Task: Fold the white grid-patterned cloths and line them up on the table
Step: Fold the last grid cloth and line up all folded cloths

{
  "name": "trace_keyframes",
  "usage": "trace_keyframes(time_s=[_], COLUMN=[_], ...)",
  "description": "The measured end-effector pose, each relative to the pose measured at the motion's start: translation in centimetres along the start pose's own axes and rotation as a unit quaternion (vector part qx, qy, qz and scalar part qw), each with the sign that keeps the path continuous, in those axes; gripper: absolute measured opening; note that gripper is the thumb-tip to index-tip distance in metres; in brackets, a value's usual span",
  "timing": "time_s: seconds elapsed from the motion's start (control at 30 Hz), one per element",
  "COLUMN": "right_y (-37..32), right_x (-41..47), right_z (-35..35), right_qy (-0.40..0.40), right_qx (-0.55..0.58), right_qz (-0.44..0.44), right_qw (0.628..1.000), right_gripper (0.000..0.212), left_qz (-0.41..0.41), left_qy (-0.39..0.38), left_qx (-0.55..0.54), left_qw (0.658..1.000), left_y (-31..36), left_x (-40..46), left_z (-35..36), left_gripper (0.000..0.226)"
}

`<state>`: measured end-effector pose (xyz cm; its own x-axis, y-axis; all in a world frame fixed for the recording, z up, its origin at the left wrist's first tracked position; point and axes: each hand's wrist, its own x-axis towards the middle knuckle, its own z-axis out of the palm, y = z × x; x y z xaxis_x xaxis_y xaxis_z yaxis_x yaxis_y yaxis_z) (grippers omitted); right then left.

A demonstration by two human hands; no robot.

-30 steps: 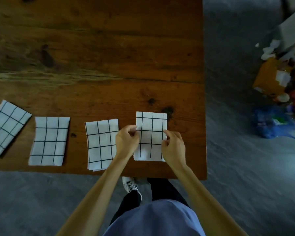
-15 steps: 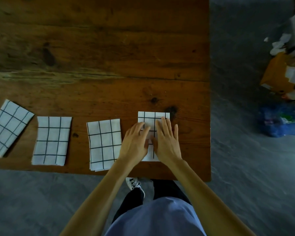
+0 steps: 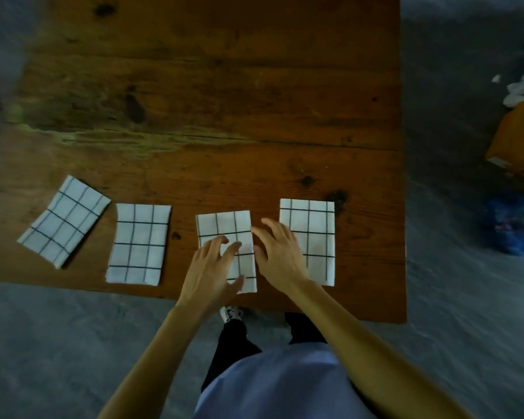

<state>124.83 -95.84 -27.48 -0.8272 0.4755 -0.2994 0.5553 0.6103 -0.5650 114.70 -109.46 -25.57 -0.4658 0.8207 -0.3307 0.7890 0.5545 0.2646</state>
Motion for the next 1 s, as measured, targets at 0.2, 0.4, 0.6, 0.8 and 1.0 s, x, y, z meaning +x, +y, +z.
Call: trace_keyframes(time_s=[0.2,0.4,0.6,0.8,1.0], right_y=[-3.4,-4.9,-4.9,-5.2,-6.4], right_x=[-0.3,-3.6,-5.1,-4.4,-3.0], right_z=[3.6,6.2,8.0,8.2,8.7], right_qy=[-0.034,-0.041,-0.066,-0.058,-0.033], right_qx=[-0.036,-0.045,-0.1,-0.084,-0.068], right_qz=[0.015,0.026,0.044,0.043,0.059], right_qw=[0.999,0.998,0.992,0.994,0.995], right_gripper=[0.052,0.059,0.074,0.073,0.071], left_qz=[0.079,0.113,0.155,0.14,0.09], left_qy=[-0.039,-0.027,-0.069,-0.047,-0.03], left_qx=[0.01,-0.011,0.008,0.026,0.027], left_qw=[0.996,0.993,0.985,0.989,0.995], left_y=[-4.1,-6.4,-7.0,-6.8,-7.5], left_x=[-1.9,-3.1,-3.0,-2.5,-1.8], left_z=[1.8,3.1,2.8,2.3,2.1], left_gripper=[0.101,0.086,0.072,0.067,0.064])
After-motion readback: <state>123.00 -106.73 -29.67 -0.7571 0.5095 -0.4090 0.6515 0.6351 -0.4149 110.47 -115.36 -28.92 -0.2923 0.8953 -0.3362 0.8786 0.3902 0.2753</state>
